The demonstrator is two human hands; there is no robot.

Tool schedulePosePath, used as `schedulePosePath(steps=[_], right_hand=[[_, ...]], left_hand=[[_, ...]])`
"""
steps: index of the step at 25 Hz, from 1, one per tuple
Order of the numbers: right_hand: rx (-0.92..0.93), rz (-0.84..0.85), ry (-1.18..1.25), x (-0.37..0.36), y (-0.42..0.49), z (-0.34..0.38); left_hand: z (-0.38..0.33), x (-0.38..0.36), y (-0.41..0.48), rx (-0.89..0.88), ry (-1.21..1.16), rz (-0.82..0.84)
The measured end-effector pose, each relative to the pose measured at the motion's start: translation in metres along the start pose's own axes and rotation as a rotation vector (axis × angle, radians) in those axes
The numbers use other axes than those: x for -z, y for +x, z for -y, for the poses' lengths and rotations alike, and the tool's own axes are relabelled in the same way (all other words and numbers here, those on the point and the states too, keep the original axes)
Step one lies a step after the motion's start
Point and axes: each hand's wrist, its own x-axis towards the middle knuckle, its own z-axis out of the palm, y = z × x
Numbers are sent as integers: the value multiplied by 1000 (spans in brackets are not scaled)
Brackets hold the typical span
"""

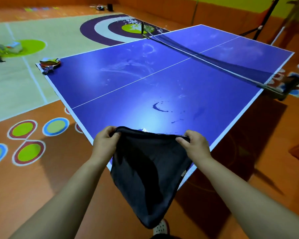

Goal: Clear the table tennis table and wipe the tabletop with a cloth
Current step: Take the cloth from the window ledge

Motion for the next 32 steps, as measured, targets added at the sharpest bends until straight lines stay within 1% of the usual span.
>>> schedulePosePath(steps=[4,5,7,10,11,13,15,18,22,24,28,30,32], right_hand=[[66,167,-52,-25,78,-31],[74,186,-73,-31,92,-38],[74,191,-88,-41,118,-49],[42,155,-50,-45,152,-53],[26,174,-34,-46,159,-52],[-5,262,-6,-52,160,-54],[-42,390,-1,-60,144,-58],[-48,602,-39,-70,107,-69],[-3,810,-121,-78,55,-81],[21,875,-160,-82,31,-83],[50,851,-197,-93,-6,-92],[82,866,-226,-98,-19,-97],[81,882,-241,-100,-25,-99]], left_hand=[[5,-40,56,108,122,-62],[5,-48,66,127,141,-71],[6,-66,87,165,148,-82],[10,-82,116,214,90,-87],[13,-85,122,223,94,-89],[22,-87,126,241,135,-88],[35,-84,120,260,197,-62],[61,-72,93,293,379,35],[96,-52,48,290,517,210],[109,-46,33,250,563,282],[131,-41,12,112,650,364],[140,-37,8,-32,692,404],[147,-34,7,-249,755,446]])
